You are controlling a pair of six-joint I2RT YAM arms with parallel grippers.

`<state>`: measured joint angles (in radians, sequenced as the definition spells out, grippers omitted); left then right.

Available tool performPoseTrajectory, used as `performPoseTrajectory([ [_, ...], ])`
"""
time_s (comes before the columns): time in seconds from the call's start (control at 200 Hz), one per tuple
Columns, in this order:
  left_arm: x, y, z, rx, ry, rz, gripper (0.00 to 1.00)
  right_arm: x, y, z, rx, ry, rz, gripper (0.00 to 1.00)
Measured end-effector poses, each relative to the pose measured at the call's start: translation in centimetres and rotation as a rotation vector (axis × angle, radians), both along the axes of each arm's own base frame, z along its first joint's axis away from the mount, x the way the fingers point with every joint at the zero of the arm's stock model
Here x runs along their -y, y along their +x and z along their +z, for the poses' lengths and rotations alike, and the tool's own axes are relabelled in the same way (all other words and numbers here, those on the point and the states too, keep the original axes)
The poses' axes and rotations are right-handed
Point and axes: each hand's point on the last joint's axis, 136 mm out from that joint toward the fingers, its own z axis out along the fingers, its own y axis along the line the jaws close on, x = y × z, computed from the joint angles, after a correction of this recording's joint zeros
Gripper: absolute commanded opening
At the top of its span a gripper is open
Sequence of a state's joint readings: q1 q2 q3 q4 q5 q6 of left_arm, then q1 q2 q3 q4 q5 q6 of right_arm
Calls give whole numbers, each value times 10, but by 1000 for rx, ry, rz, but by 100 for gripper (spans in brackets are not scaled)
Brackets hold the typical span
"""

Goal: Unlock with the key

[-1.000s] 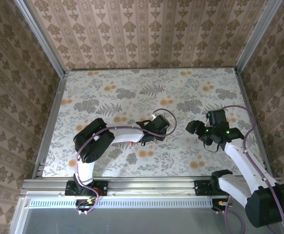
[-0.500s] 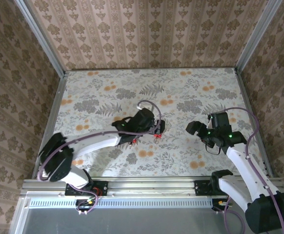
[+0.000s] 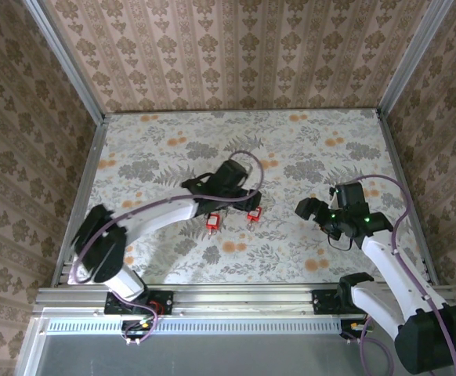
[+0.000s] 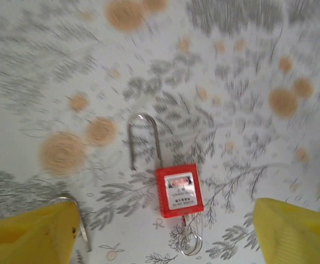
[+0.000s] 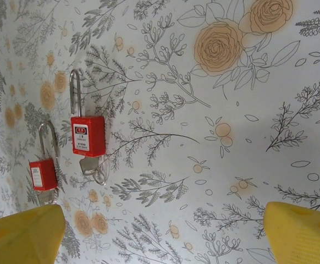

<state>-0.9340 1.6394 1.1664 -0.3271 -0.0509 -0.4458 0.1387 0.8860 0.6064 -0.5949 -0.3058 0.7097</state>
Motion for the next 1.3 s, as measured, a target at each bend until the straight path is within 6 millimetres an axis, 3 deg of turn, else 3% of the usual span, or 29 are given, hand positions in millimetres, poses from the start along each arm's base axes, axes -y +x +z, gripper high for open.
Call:
performPoseTrajectory([
  [0.115, 20, -11, -36, -75, 102, -73, 72, 0, -2, 3, 11, 2, 2, 94],
  [0.215, 31, -14, -58, -114, 178, -114, 71, 0, -4, 0, 8, 2, 2, 94],
  [0.455, 38, -13, -87, -139, 314, -157, 65, -1, -12, -12, -26, 8, 9, 94],
  [0.845, 38, -8, -91, -85, 413, -166, 60, -2, -8, -11, -6, 13, 11, 94],
  [1.115, 38, -13, -92, -69, 436, -169, 71, -2, -8, -12, -8, 12, 11, 94],
  [1.3, 44, -20, -69, -37, 390, -180, 72, -2, -8, -12, -8, 12, 11, 94],
])
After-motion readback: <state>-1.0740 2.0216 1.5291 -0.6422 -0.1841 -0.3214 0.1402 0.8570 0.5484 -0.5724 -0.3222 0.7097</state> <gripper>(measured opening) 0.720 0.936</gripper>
